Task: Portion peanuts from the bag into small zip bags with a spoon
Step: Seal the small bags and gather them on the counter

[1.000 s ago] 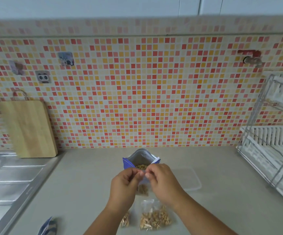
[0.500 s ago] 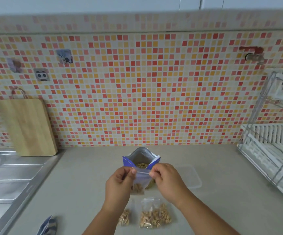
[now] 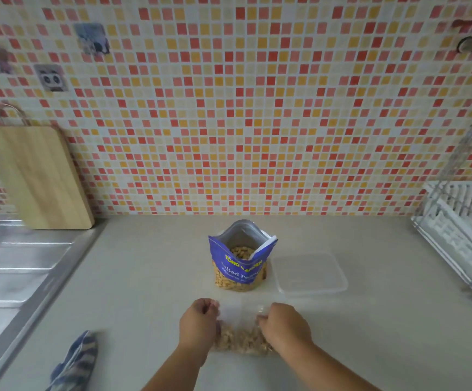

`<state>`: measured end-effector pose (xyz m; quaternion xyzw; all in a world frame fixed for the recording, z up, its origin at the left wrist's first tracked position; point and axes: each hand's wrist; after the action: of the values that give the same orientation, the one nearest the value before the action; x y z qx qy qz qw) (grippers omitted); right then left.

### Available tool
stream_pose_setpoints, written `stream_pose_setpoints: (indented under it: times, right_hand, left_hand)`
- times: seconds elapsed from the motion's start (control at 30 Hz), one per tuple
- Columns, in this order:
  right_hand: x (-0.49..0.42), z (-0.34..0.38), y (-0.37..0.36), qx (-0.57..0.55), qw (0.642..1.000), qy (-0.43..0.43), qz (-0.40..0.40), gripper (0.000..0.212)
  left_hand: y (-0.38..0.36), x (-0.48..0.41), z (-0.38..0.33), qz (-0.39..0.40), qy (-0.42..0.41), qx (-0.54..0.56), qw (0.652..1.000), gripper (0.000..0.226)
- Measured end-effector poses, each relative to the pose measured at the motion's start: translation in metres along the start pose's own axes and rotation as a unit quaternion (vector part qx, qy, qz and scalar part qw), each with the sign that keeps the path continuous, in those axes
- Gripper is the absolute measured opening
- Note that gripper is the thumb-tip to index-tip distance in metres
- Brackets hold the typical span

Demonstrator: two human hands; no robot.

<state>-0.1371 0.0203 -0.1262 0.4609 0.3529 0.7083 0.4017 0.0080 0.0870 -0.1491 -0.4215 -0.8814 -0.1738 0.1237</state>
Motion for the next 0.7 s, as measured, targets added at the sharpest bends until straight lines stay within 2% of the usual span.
stream_pose_setpoints:
  times: [0.13,0.23,0.37,0.43,0.5,0.57,0.63,0.7]
  right_hand:
    - [-0.001,0.001,-0.010,-0.041,0.999,0.003,0.000,0.032]
    - [0.001,-0.001,-0.004,-0.153,0.988,0.006,-0.023,0.014]
    - [0.008,-0.004,0.015,-0.364,0.931,0.016,-0.023,0.024]
    - [0.009,-0.005,0.020,-0.419,0.908,0.020,-0.003,0.017]
    - [0.010,-0.005,0.022,-0.479,0.877,0.026,0.031,0.011]
    - [0.020,-0.002,0.030,-0.518,0.852,0.047,0.054,0.008]
    - [0.025,0.001,0.037,-0.539,0.836,0.078,0.067,0.016]
    - [0.030,0.005,0.043,-0.552,0.824,0.106,0.070,0.020]
  left_hand:
    - [-0.003,-0.004,0.007,-0.001,-0.008,-0.060,0.998,0.018]
    - [-0.003,-0.003,0.007,0.008,-0.037,-0.133,0.990,0.020]
    - [-0.005,0.004,0.003,0.011,-0.084,-0.243,0.966,0.016]
    - [-0.004,0.009,-0.003,0.006,-0.107,-0.266,0.958,0.028]
    - [-0.003,0.018,-0.017,0.004,-0.138,-0.225,0.964,0.028]
    - [-0.001,0.030,-0.037,0.059,-0.117,-0.068,0.989,0.017]
    - [0.000,0.037,-0.053,0.127,-0.104,0.058,0.985,0.014]
    - [0.000,0.040,-0.065,0.134,-0.131,0.091,0.978,0.013]
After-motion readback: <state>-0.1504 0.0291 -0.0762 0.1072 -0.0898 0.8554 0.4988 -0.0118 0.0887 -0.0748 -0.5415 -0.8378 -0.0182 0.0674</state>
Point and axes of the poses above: each hand's wrist, its own x-axis away from the middle knuckle, its own y-axis out of the back of the hand, z = x × y, and after that the axes turned 4 degrees about z, right-handed
